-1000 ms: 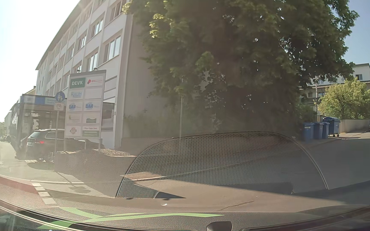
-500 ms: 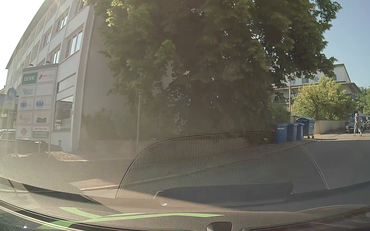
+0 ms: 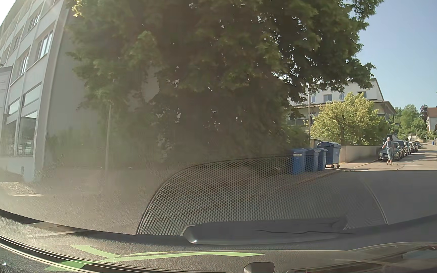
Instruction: Follow the waypoints while adhering to traffic rules and regulations
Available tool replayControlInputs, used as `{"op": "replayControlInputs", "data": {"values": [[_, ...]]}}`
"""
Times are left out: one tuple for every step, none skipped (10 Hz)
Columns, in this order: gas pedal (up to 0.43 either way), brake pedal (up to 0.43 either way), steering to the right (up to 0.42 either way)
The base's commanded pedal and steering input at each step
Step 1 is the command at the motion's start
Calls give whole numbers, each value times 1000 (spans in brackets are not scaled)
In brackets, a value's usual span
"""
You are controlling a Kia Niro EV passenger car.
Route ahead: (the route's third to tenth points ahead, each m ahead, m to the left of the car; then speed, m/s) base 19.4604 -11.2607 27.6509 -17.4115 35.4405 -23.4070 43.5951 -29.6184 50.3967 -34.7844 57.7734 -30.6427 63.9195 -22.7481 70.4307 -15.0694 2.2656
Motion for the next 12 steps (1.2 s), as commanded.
{"op": "replayControlInputs", "data": {"values": [[87,0,459],[87,0,462],[87,0,470],[87,0,483],[87,0,494],[87,0,504],[98,0,511],[110,0,513],[118,0,513],[118,0,513],[130,0,513],[138,0,510]]}}
